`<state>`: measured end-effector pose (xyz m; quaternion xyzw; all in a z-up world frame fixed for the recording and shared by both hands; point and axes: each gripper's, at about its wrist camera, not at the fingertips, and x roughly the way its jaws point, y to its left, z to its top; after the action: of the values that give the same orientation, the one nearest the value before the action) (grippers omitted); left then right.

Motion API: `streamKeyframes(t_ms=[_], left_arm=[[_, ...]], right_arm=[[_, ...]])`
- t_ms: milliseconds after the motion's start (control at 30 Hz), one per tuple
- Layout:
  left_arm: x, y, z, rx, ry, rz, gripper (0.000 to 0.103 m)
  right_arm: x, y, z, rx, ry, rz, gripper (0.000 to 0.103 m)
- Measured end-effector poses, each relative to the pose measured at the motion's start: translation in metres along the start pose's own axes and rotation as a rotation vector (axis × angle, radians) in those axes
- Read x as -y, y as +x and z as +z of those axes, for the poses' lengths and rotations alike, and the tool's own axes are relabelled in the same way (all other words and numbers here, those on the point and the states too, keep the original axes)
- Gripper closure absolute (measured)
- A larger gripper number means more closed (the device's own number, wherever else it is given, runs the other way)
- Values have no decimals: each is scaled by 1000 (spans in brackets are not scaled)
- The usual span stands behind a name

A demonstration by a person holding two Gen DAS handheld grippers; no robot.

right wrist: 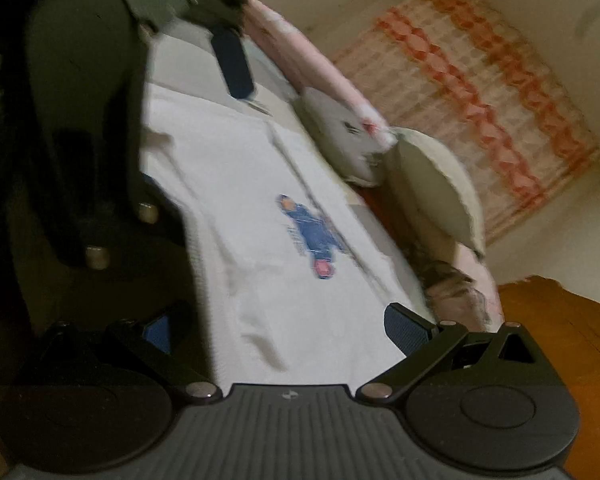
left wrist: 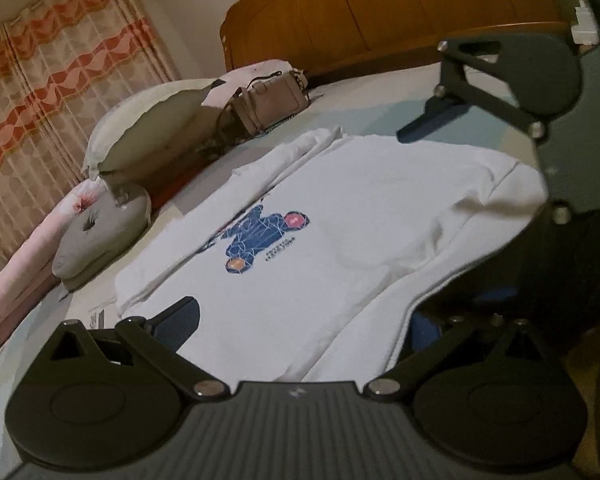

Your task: Fold clothes

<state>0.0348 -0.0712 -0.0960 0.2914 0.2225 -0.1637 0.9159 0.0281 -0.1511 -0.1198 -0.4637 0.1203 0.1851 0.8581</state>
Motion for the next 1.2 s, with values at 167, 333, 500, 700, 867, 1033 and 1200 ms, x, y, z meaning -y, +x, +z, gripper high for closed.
streamKeyframes(t_ms=[167, 333, 500, 700, 867, 1033, 1200], left_arm=[[7, 5, -8, -11, 44, -23, 1], [33, 21, -8, 3, 189, 48, 1], [22, 29, -11, -36, 188, 175, 1], [-2, 27, -28, -71, 167, 216, 0], [-1, 24, -18, -32, 170, 288, 0], [-9, 25, -7, -24, 172, 284, 0], [-16, 33, 3, -26, 198, 287, 0]], right_arm=[[16, 2, -8, -26, 31, -121, 0], [25, 3, -9, -21, 80, -109, 0], [17, 15, -21, -75, 38, -87, 0], [31, 28, -28, -137, 67, -110, 0], [23, 32, -27, -132, 11, -154, 0], [34, 26, -28, -106, 5, -265, 0], [51, 31, -22, -95, 22, -314, 0]])
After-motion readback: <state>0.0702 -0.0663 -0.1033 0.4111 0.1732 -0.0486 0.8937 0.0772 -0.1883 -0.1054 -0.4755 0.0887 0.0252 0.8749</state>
